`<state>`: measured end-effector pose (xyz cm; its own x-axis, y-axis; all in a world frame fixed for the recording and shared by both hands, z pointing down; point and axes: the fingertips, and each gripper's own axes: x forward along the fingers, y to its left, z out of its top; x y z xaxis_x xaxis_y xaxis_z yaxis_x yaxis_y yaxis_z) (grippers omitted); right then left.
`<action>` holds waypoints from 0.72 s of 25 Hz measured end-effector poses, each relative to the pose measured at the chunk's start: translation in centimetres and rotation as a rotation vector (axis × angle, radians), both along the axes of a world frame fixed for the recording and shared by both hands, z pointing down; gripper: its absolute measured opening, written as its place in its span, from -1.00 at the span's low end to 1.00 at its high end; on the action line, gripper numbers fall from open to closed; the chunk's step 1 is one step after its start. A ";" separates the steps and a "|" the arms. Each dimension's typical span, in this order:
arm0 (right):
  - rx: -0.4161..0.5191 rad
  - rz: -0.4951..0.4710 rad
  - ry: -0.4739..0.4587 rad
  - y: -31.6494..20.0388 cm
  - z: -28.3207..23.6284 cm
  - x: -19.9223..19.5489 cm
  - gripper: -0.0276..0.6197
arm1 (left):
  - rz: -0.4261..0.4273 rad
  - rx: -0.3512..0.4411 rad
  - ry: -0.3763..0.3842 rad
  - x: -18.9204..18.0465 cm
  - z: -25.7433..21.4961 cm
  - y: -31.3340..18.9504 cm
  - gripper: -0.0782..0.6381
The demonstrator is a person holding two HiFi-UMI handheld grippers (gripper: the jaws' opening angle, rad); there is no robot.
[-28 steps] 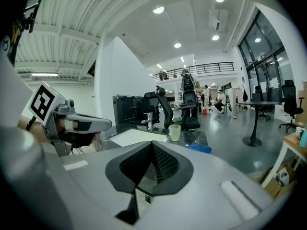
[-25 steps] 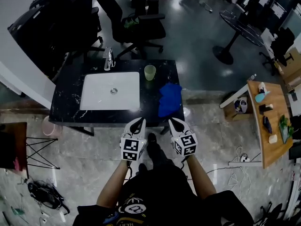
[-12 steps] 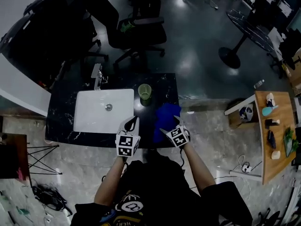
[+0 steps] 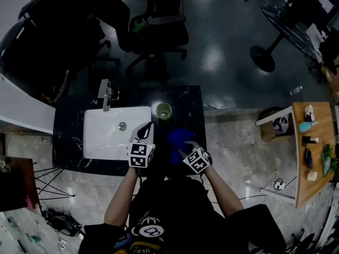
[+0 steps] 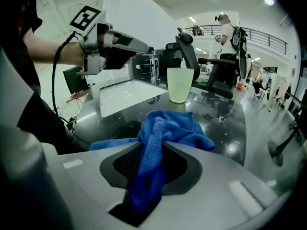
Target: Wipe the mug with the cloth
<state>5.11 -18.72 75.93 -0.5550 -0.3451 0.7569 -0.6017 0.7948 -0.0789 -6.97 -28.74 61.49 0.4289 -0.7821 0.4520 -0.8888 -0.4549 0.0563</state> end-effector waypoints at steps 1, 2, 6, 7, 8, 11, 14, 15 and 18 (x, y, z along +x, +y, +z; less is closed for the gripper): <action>-0.018 0.012 -0.030 -0.6 -0.2 -0.3 -0.60 | 0.007 -0.005 0.009 -0.2 0.2 -1.2 -0.77; -0.030 0.051 -0.072 -1.6 -0.6 -0.4 -0.60 | 0.012 -0.013 0.021 -0.4 0.4 -2.5 -0.77; 0.023 0.296 -0.249 -9.0 -3.9 1.3 -0.61 | 0.004 -0.095 0.102 -1.5 2.2 -7.7 -0.77; 0.040 0.342 -0.271 -10.9 -4.7 1.8 -0.61 | 0.003 -0.119 0.130 -1.6 2.6 -8.9 -0.77; 0.056 0.379 -0.277 -12.6 -5.3 2.4 -0.61 | 0.006 -0.138 0.152 -1.6 2.9 -10.0 -0.77; 0.083 0.454 -0.267 -16.6 -5.9 3.3 -0.61 | 0.044 -0.193 0.187 -0.5 4.3 -11.9 -0.77; 0.066 0.440 -0.249 -18.3 -5.5 2.1 -0.61 | 0.056 -0.243 0.250 0.5 5.7 -11.9 -0.77; 0.062 0.414 -0.235 -18.4 -5.3 1.4 -0.61 | 0.063 -0.254 0.279 0.8 5.8 -11.7 -0.77; 0.056 0.339 -0.206 -17.3 -5.3 -0.3 -0.61 | 0.102 -0.268 0.322 2.0 5.8 -11.1 -0.77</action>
